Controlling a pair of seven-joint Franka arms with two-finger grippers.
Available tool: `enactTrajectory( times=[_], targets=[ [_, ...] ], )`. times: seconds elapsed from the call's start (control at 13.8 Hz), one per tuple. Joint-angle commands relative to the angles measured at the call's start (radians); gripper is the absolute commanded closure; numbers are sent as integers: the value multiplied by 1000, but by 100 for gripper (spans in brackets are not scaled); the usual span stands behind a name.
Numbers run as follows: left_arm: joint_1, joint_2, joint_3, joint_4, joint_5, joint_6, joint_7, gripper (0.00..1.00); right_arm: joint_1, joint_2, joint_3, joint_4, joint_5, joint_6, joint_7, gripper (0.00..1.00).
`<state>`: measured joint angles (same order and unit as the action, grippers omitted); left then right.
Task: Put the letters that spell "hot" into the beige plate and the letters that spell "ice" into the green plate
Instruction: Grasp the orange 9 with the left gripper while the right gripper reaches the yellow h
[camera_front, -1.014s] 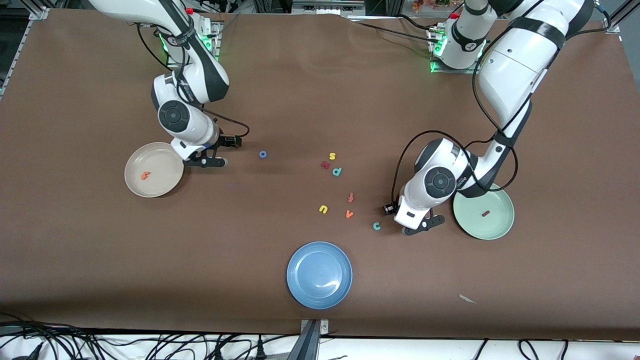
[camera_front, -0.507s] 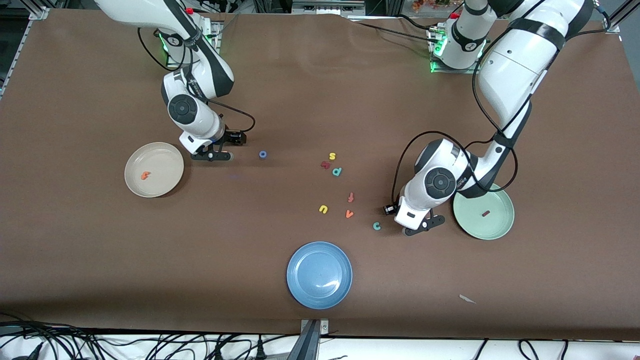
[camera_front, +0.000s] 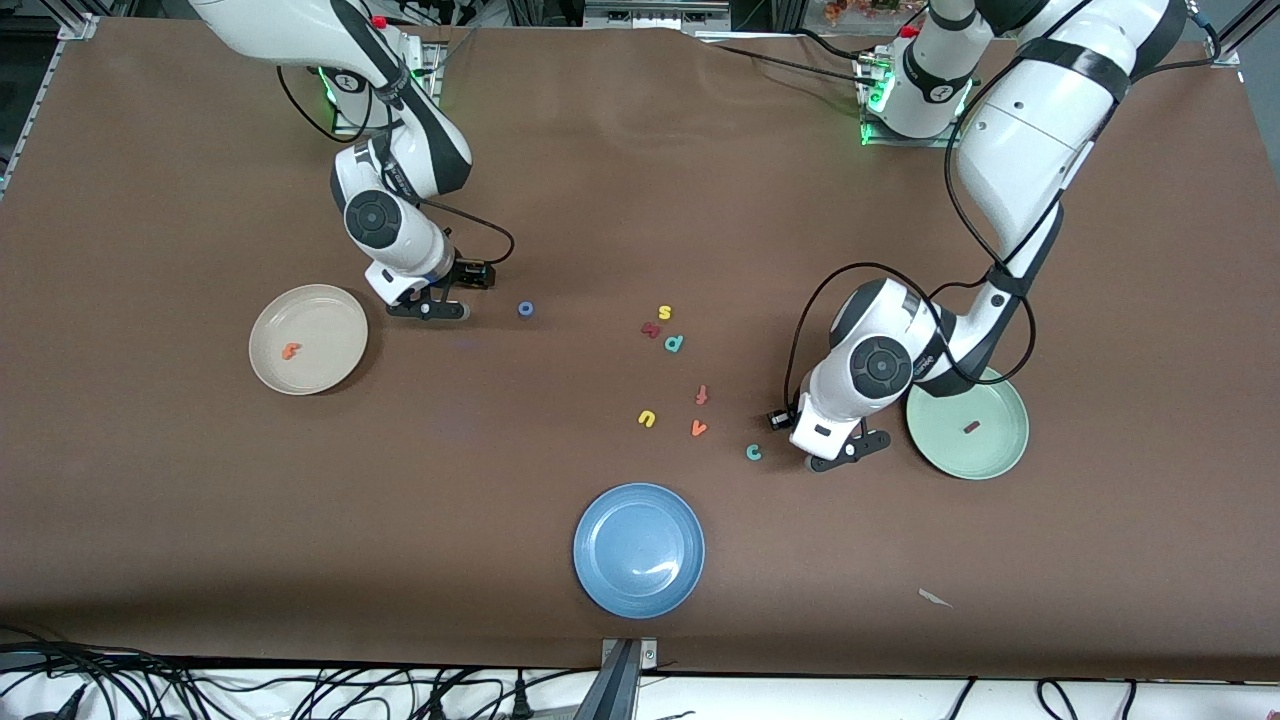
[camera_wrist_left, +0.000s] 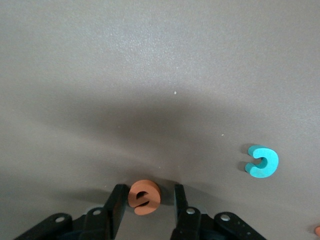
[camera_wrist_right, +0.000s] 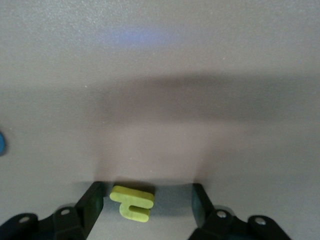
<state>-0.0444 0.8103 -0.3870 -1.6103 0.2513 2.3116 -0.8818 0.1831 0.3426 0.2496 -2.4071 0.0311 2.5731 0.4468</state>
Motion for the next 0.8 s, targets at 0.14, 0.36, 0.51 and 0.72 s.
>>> enactTrajectory(
  times=[0.14,0.36,0.51,0.72],
  targets=[
    [-17,7,13,7,-12,-8,-3,59,12,-4,14,-24,3,22,21,29],
    [-17,7,14,7,-12,-8,-3,64,13,-2,14,-24,3,22,21,42],
    [-17,7,14,7,-11,-8,-3,66,13,3,13,-24,3,22,20,43],
    [-18,9,16,7,-11,-8,-3,70,13,6,14,-24,3,19,20,51]
  ],
)
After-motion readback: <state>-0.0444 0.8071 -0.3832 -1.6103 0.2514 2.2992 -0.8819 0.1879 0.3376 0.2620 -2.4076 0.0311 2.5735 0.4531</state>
